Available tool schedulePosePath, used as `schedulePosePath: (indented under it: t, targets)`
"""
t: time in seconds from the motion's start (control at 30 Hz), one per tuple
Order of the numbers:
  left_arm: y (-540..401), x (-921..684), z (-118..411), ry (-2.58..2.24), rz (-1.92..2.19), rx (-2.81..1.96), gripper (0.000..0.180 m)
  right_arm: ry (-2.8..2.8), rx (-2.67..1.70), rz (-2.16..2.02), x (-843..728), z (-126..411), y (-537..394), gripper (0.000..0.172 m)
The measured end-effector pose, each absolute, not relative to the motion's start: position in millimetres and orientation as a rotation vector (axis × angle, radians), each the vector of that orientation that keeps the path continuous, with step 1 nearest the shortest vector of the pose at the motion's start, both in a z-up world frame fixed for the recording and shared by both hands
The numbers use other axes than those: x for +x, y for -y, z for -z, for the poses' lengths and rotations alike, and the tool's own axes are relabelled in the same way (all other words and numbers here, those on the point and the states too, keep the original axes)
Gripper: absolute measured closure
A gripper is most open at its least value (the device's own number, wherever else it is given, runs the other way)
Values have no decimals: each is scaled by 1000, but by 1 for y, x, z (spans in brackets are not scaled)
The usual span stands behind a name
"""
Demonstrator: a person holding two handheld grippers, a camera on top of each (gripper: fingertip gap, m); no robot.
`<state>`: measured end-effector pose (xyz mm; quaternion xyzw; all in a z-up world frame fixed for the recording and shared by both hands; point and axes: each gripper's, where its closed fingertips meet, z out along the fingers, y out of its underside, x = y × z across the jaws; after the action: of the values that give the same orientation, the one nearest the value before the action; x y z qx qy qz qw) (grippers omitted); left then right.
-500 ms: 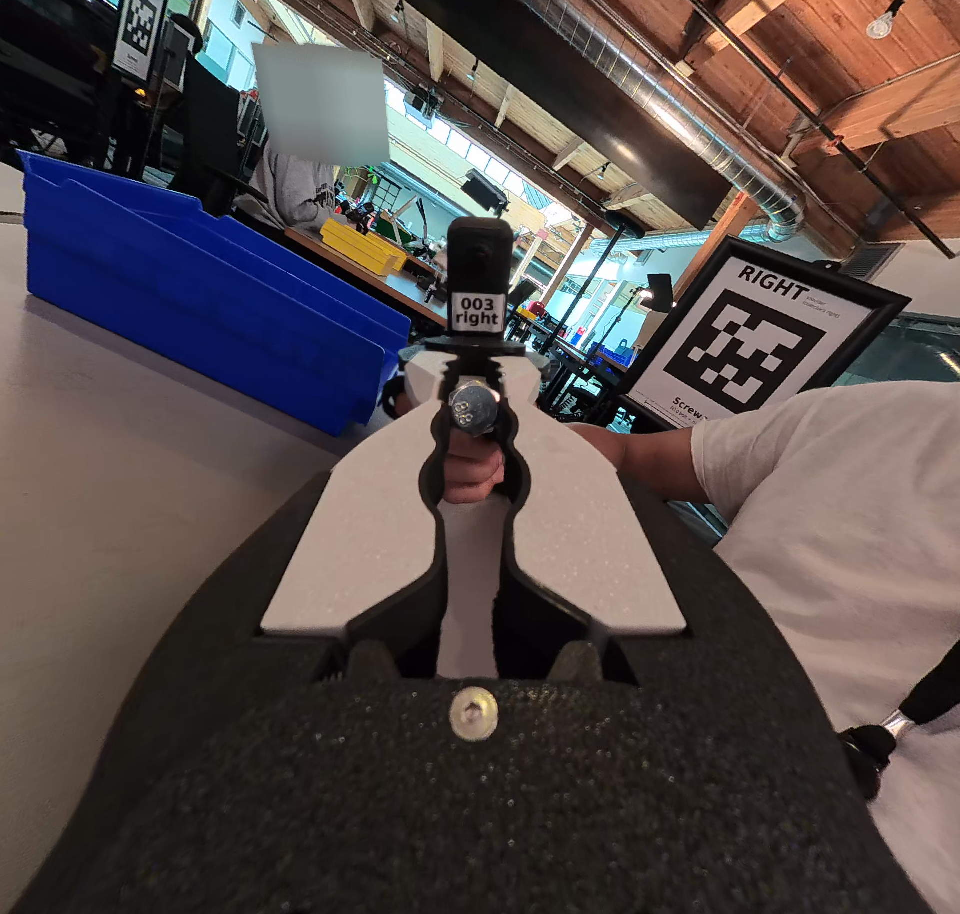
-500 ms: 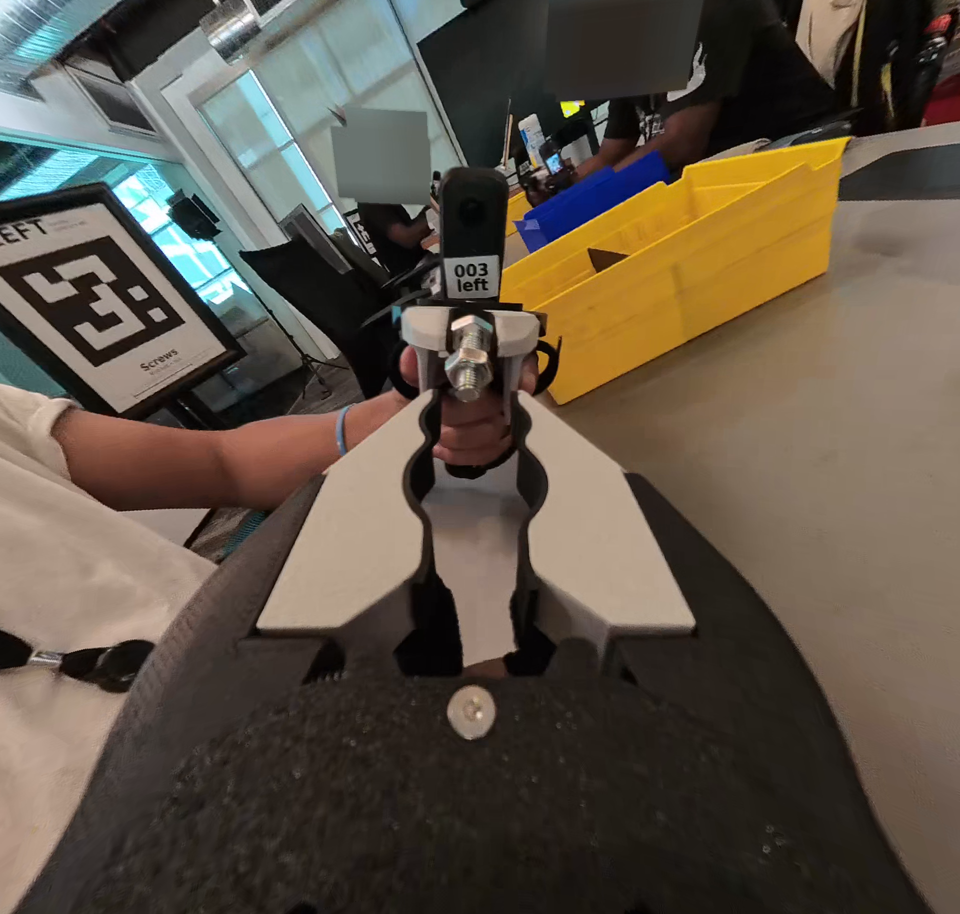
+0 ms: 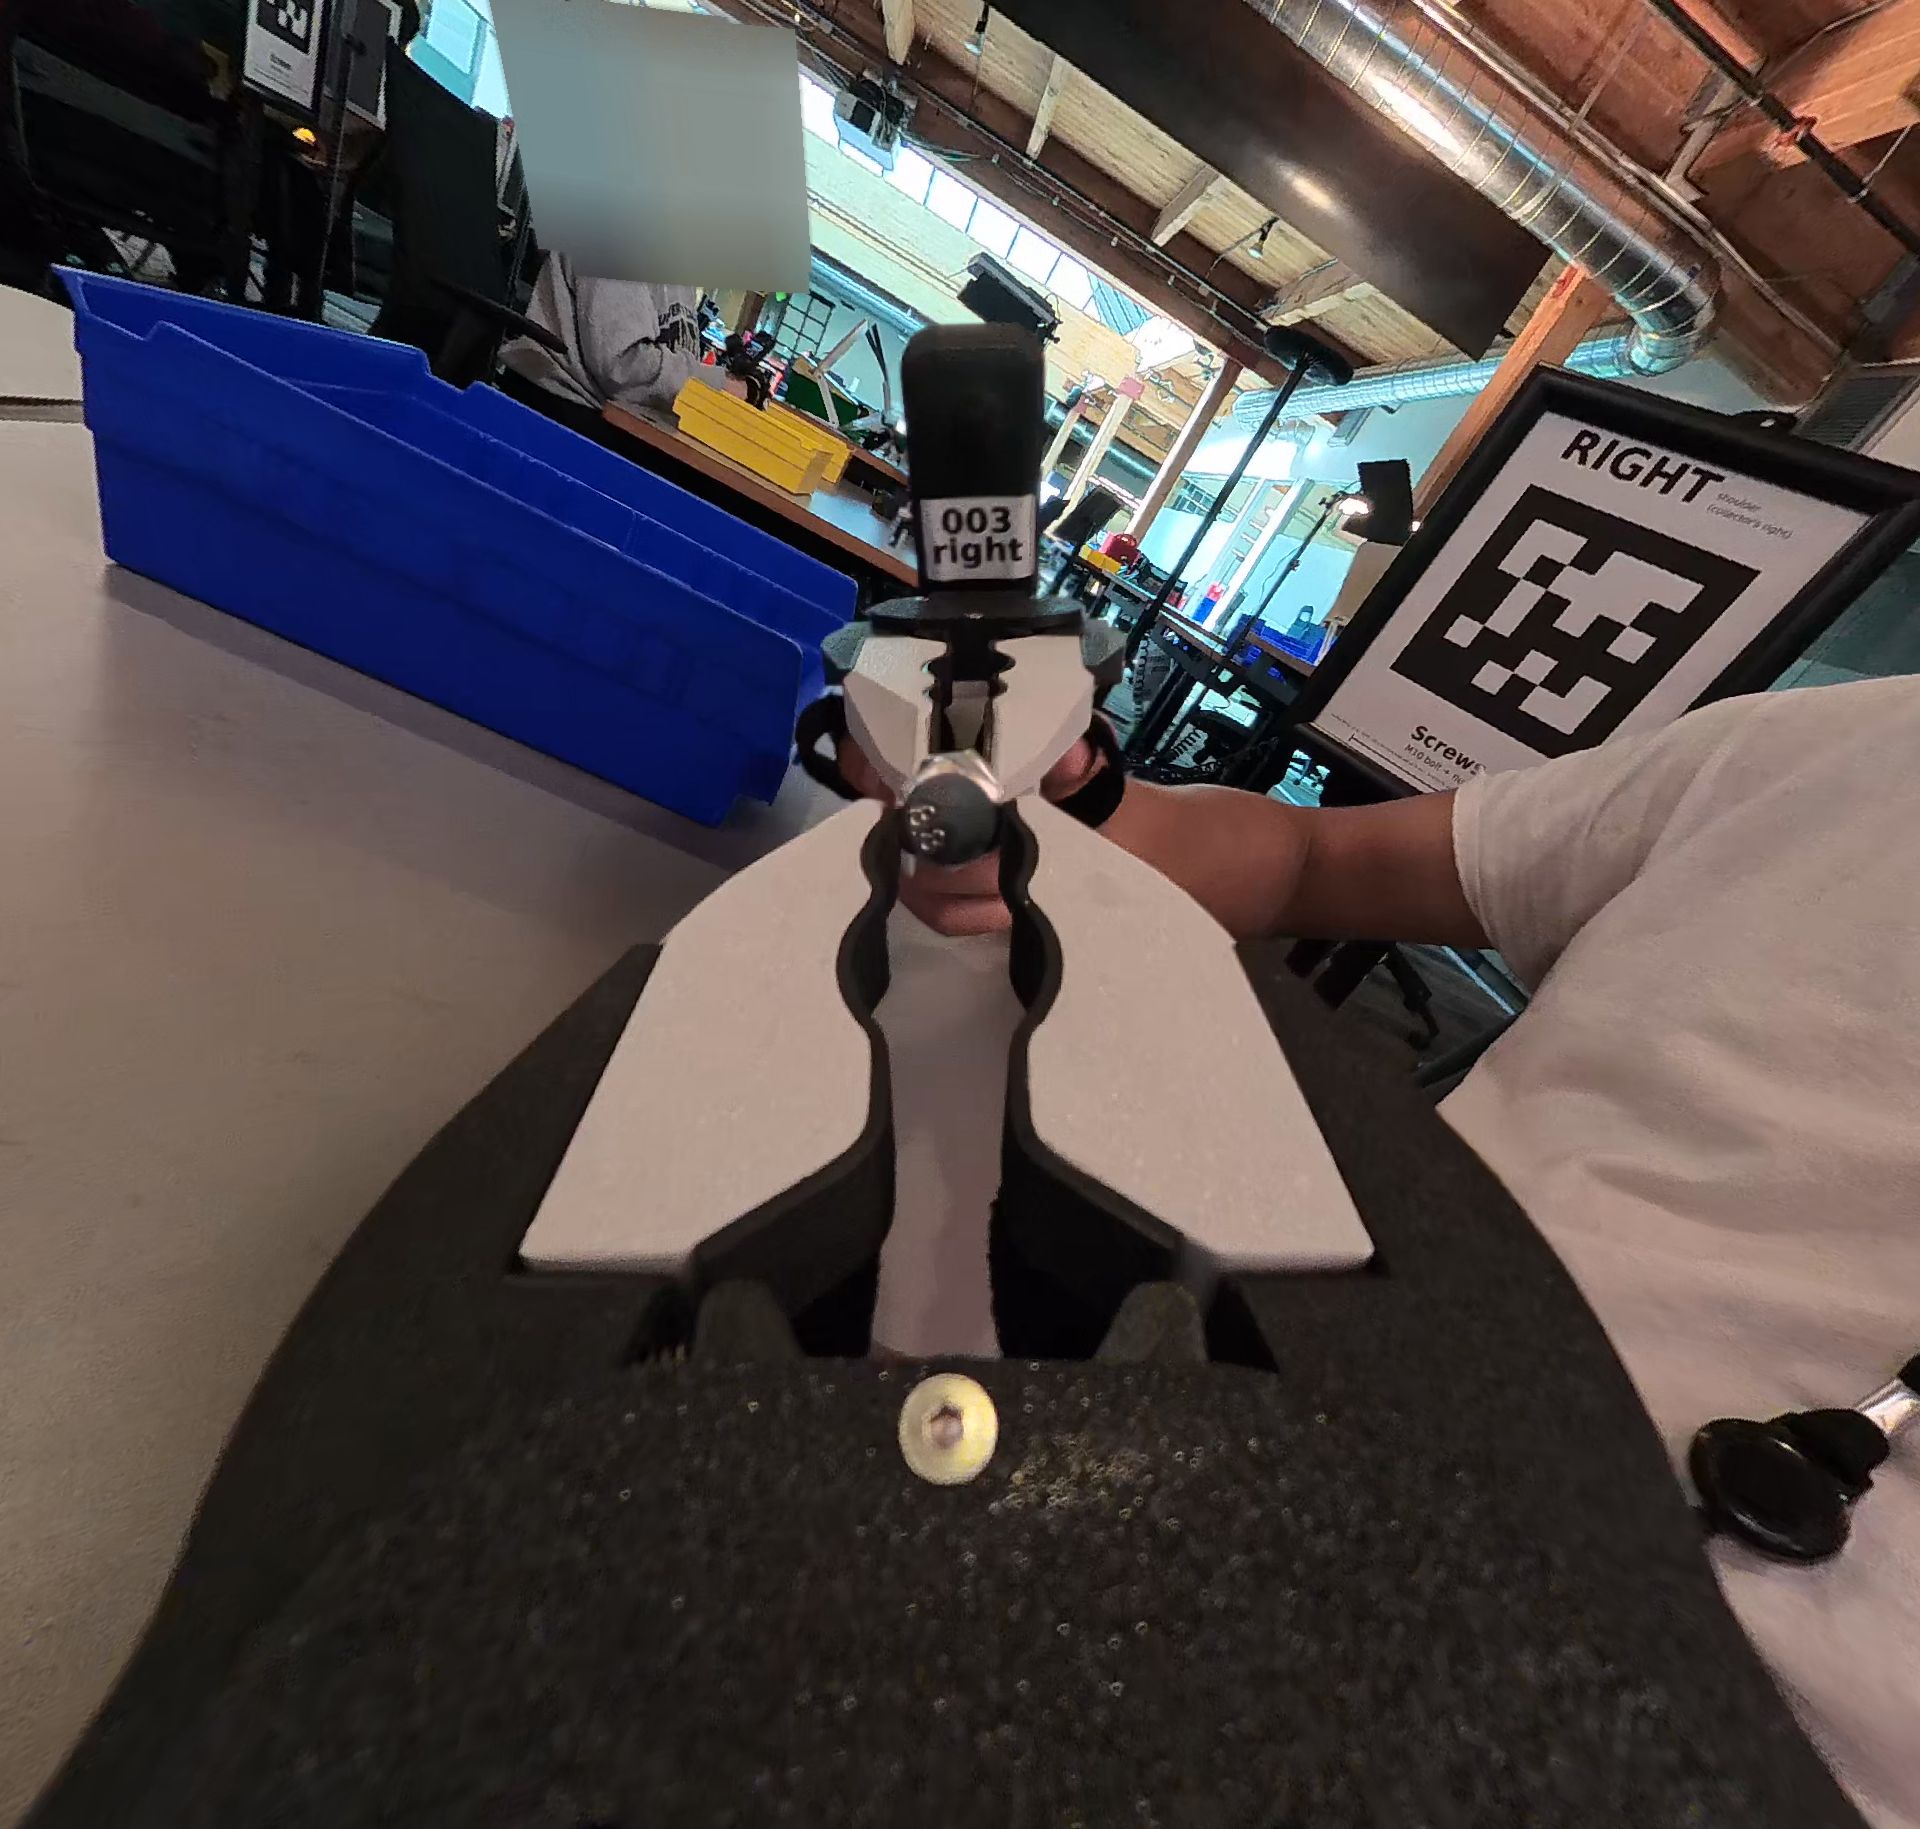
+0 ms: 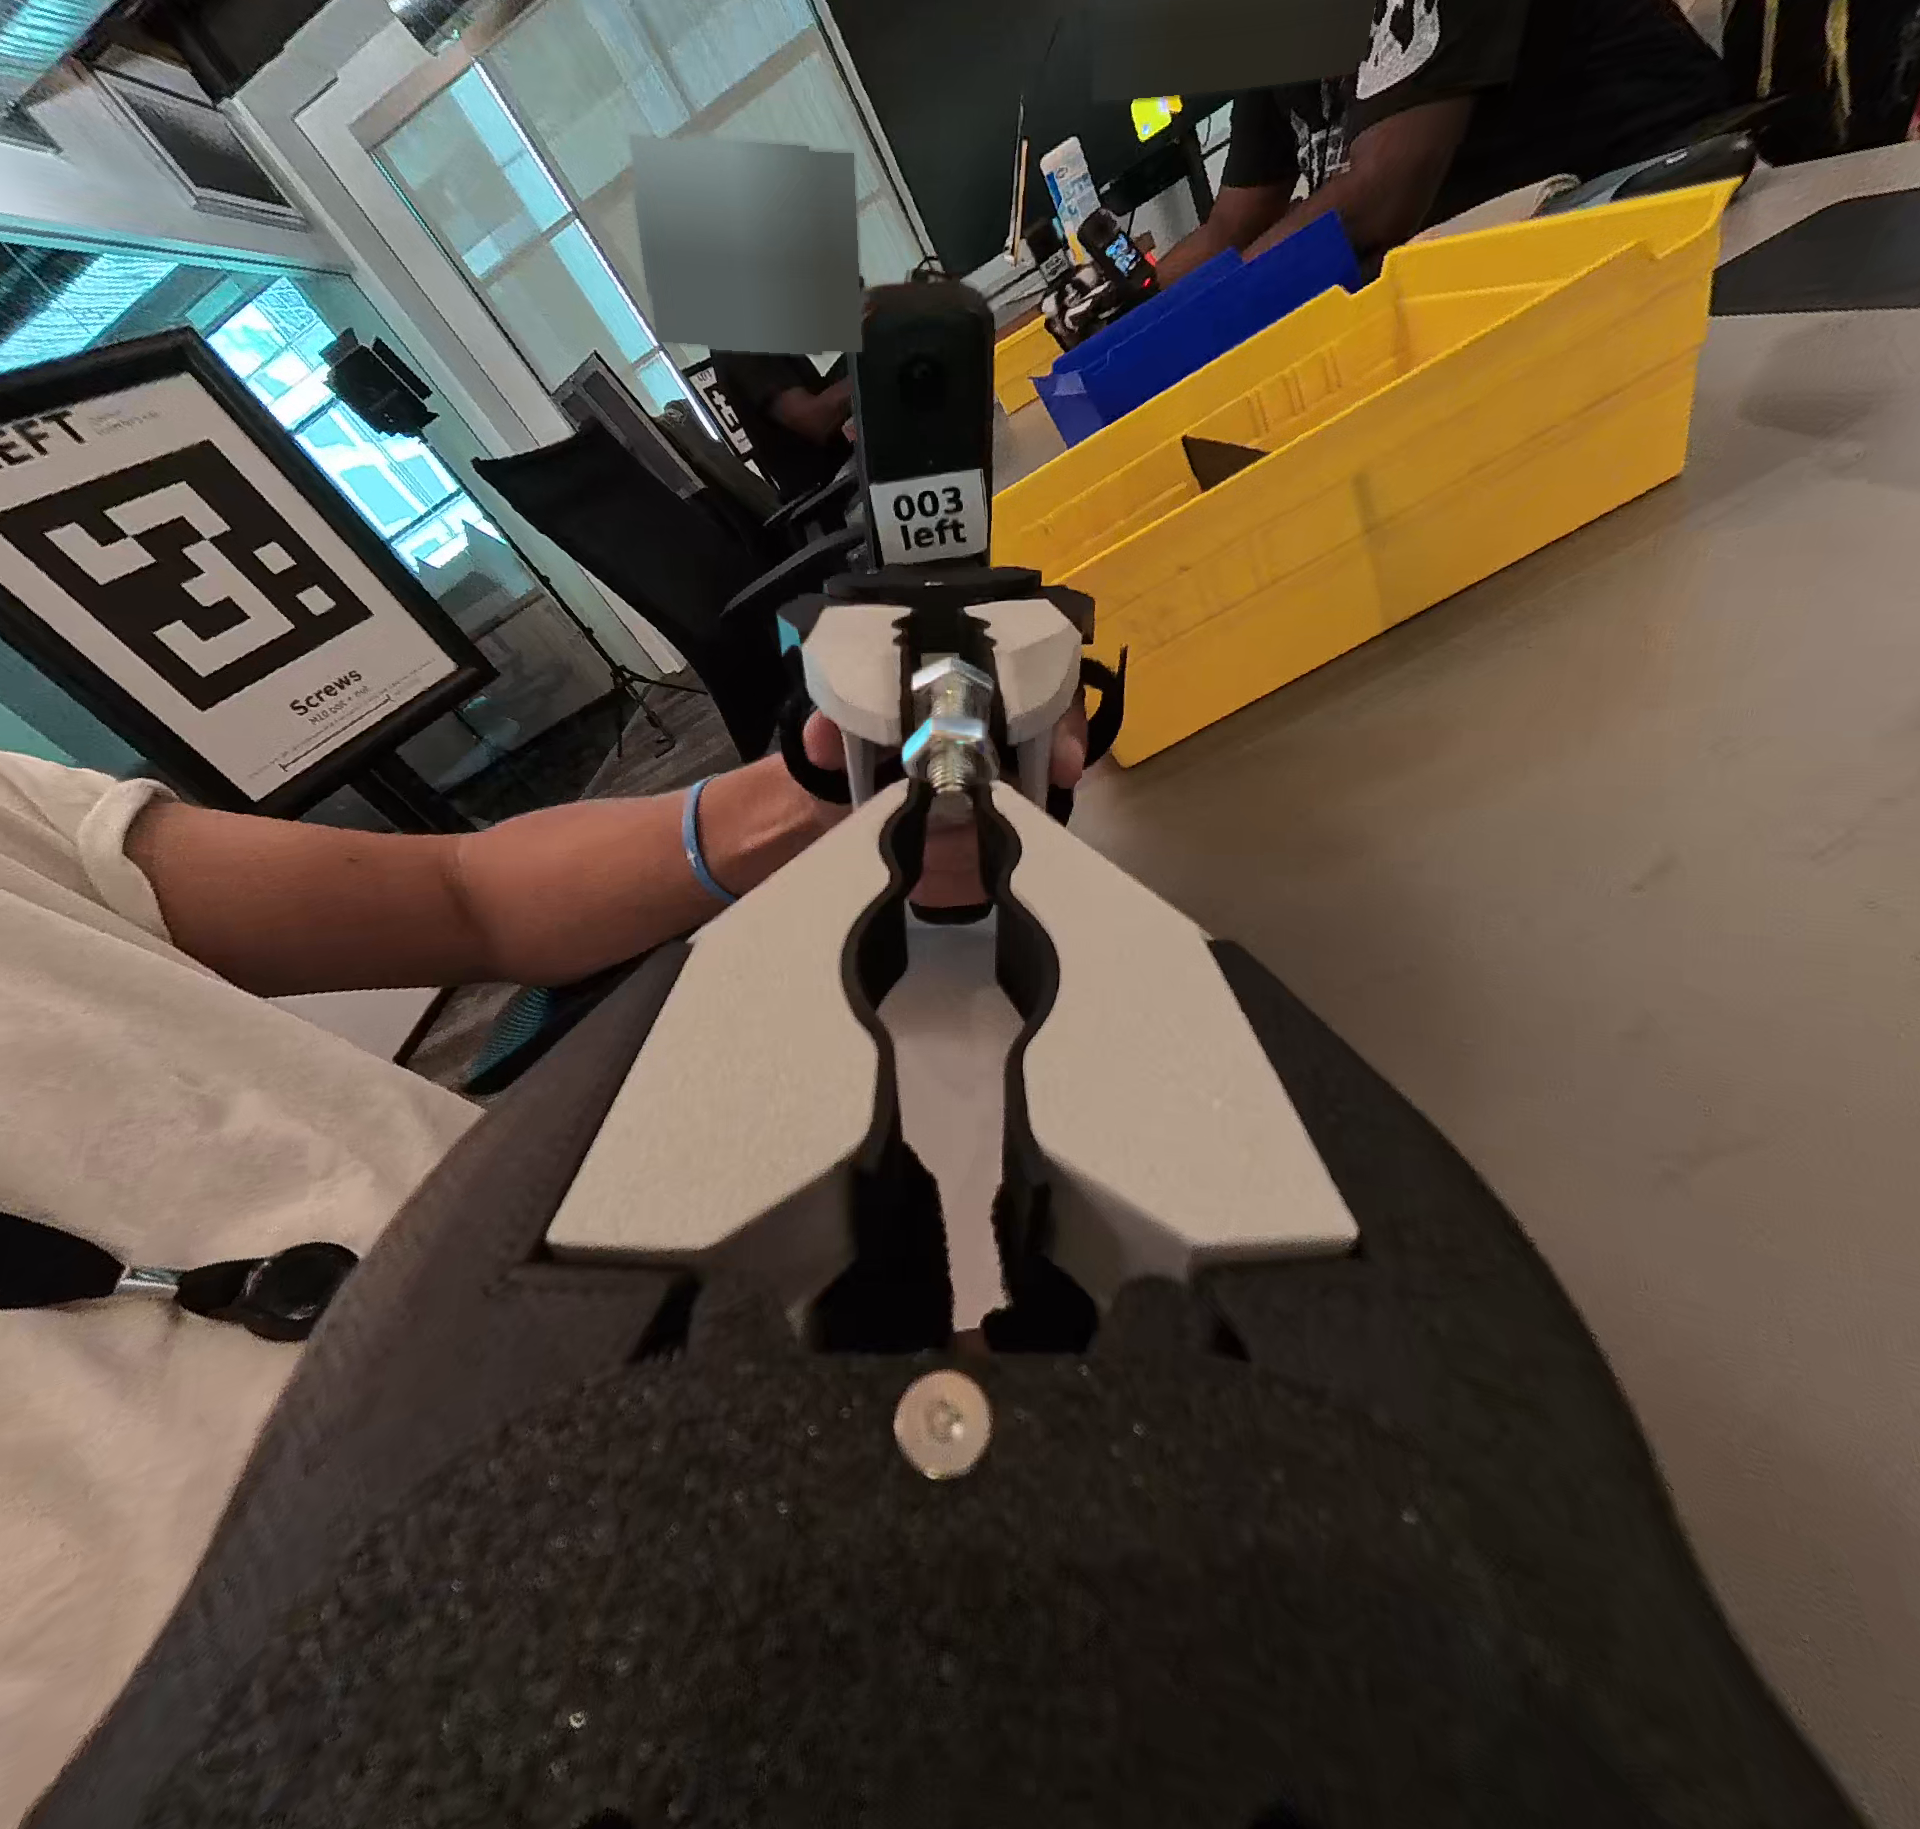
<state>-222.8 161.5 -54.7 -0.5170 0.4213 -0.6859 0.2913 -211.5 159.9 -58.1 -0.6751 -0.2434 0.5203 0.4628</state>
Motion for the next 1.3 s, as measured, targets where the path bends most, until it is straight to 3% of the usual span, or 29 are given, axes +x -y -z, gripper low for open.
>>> schedulePosePath:
  t: [0.13,0.27,0.4,0.57,0.77,1.0,1.03,1.13,1.3]
  targets:
    - [-170,-224,52,-1068,1761,-1382,140,642,-1661,-1065,-181,25,-166,163]
    - [-178,-227,54,-1013,1748,-1421,139,615,-1802,-581,-68,-14,-193,163]
    - [-177,-226,51,-1006,1791,-1417,143,597,-2376,-65,83,64,-215,162]
    - [-168,-217,62,-1091,1736,-1446,143,804,-2840,-222,132,151,-207,162]
    - [-155,-210,73,-1204,1640,-1456,145,967,-2990,187,171,168,-239,162]
    - [-148,-211,76,-1242,1620,-1458,144,913,-3030,150,178,169,-256,162]
    - [-147,-212,77,-1245,1615,-1462,144,911,-3019,135,177,168,-256,162]
    - [-149,-214,83,-1254,1563,-1506,144,879,-2929,92,171,150,-254,138]
    - [-158,-216,102,-1192,1405,-1721,134,717,-2308,-192,78,43,-242,137]
